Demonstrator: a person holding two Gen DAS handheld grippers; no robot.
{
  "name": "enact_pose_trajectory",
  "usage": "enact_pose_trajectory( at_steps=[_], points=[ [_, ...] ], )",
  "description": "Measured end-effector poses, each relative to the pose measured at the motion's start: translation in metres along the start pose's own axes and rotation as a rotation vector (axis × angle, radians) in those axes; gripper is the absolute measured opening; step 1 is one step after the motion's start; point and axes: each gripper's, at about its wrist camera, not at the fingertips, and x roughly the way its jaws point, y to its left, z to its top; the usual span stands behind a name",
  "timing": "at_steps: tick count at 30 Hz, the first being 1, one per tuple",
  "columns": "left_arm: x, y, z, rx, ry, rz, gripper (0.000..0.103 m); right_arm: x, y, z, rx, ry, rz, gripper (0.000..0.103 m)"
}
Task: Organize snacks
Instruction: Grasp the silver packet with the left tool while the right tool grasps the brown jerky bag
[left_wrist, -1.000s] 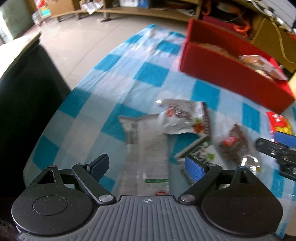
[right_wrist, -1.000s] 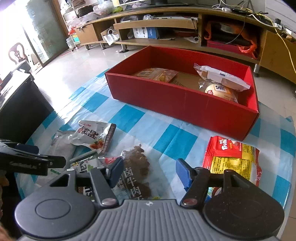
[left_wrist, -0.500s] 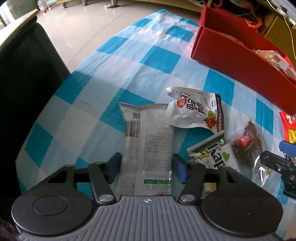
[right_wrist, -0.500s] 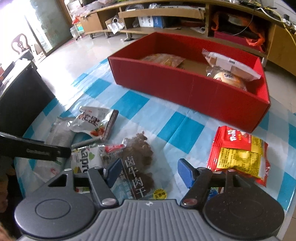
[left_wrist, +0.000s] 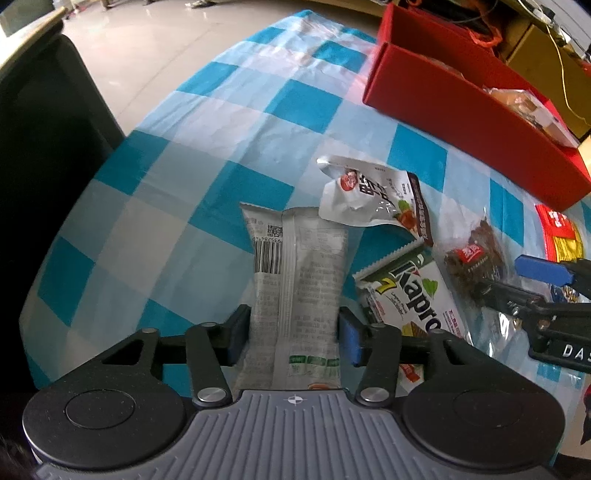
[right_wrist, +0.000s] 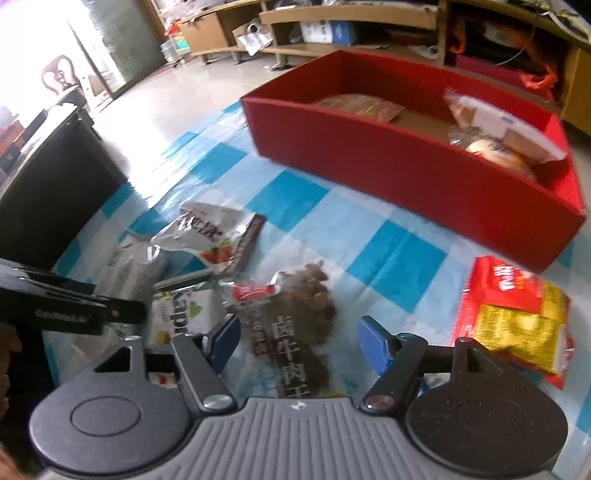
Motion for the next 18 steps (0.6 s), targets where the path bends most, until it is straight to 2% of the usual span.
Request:
enact_pose_trajectory(
  at_steps=[1, 3, 8, 11, 13, 14, 15, 18],
  points=[
    [0.0, -0.002, 0.0, 0.006, -0.001, -0.001, 0.068, 0.004, 0.001, 0.0, -0.004, 0.009, 0.0, 0.079],
    [0.002, -0.004, -0.001, 0.015, -0.002, 0.007, 0.076, 0.01, 0.007, -0.001, -0.043, 0.004, -0.033, 0.082],
    [0.005, -0.013, -0.004, 0.055, -0.008, 0.047, 0.078, 0.02, 0.017, -0.002, -0.101, -0.015, -0.073, 0.095],
    [0.007, -0.012, -0.004, 0.062, -0.015, 0.089, 0.089, 0.024, 0.019, -0.006, -0.141, -0.032, -0.084, 0.101],
    [0.01, -0.003, -0.002, 0.023, -0.003, 0.063, 0.089, 0.023, 0.016, -0.005, -0.134, -0.037, -0.063, 0.099],
    [0.008, -0.003, -0.002, 0.021, -0.005, 0.065, 0.086, 0.021, 0.015, -0.005, -0.126, -0.042, -0.066, 0.091],
    [0.008, -0.003, -0.003, 0.029, -0.006, 0.07, 0.086, 0.017, 0.015, -0.005, -0.127, -0.045, -0.086, 0.088],
    [0.005, -0.005, -0.005, 0.038, -0.004, 0.059, 0.08, 0.006, 0.008, -0.009, -0.066, -0.048, -0.068, 0.078]
  ],
)
